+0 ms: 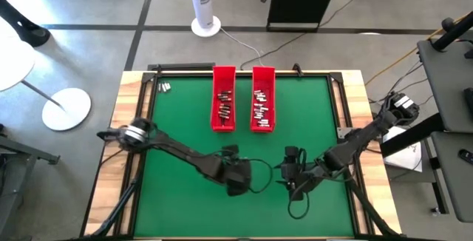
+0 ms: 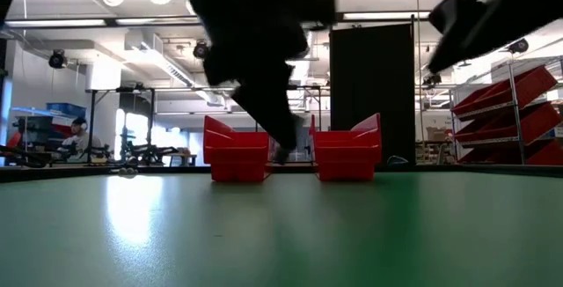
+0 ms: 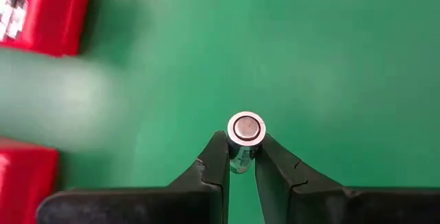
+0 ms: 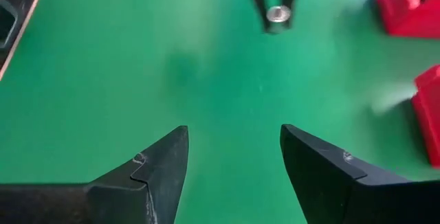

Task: Sort batteries
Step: Put the silver battery into the right red bin

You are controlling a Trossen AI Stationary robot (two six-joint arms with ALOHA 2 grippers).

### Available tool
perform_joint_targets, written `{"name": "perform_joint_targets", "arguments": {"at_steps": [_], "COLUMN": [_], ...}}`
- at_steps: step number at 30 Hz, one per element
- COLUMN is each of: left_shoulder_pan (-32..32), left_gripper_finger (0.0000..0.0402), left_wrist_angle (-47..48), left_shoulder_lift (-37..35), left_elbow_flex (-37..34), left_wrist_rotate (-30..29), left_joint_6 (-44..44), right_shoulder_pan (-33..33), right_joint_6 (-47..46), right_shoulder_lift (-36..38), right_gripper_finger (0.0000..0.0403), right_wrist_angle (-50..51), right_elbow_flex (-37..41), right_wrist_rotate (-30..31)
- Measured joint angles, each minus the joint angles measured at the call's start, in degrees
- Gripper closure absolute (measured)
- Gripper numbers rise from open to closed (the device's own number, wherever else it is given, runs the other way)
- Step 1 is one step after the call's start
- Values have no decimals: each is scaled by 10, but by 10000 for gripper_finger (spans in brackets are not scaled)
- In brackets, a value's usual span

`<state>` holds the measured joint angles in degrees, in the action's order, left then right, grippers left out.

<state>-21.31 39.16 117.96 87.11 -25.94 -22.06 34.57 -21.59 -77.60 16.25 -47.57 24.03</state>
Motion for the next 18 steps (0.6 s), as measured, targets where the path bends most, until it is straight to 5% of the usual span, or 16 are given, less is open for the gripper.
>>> {"name": "perform_joint_targets", "arguments": {"at_steps": [9, 18], "left_shoulder_pan": [-10, -15], "left_gripper_finger": [374, 374], "left_wrist_angle": [84, 53], "left_shoulder_lift": [154, 197], "left_elbow_flex": [190, 192], "left_wrist_rotate": [-127, -137], "left_joint_6": [287, 532], "right_shoulder_pan": [55, 66], "right_joint_6": [-25, -54], "right_shoulder_lift": [1, 2], "right_gripper_finger": [175, 171], "right_wrist_angle": [68, 156], "right_elbow_flex": [0, 0], "right_wrist_rotate": [0, 0]}}
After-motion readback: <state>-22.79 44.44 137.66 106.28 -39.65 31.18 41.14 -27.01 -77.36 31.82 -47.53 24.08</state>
